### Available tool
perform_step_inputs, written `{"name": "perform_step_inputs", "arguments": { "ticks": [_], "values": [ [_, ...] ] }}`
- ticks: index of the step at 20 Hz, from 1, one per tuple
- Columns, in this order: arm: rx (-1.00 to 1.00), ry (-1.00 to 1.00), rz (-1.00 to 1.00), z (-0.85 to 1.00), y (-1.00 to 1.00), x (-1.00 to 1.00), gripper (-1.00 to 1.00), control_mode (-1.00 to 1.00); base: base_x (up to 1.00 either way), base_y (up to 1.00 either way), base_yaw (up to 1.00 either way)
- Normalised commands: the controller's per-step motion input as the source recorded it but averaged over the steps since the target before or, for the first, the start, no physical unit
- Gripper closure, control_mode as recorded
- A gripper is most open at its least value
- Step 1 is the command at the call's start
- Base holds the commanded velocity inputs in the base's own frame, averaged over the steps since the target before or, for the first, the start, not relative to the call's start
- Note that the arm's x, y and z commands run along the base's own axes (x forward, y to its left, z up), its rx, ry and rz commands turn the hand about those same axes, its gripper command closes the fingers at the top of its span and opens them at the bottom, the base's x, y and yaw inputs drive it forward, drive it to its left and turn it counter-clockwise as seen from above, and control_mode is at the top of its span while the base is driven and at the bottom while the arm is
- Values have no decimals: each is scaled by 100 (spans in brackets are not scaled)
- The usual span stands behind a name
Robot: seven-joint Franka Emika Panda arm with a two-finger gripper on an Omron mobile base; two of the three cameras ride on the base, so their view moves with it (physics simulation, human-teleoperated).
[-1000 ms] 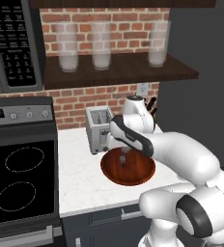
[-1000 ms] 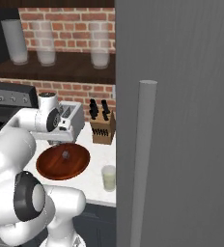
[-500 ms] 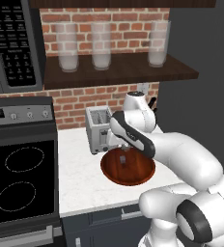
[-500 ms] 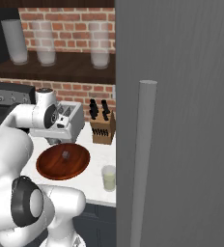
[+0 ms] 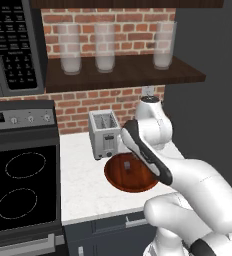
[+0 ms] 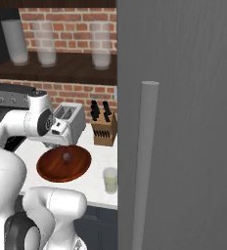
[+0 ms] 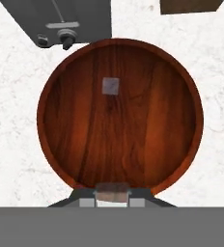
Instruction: Grab a lemon wedge from the fridge and one ice cube from the ice bowl, and put them in the glass of lemonade.
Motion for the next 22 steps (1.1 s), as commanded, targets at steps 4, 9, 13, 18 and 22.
{"name": "perform_step_inputs", "arguments": {
  "ticks": [4,9,13,18,22],
  "values": [
    [-8,-14,-32,26,-89,-53,100,-100,0,0,0],
    [-6,-3,-32,17,-100,-15,100,-100,0,0,0],
    [-5,-4,-32,15,-100,0,100,-100,0,0,0],
    [-5,-1,-33,4,-87,0,100,-100,0,0,0],
    [0,0,-30,0,-45,1,100,-100,0,0,0]
  ]
}}
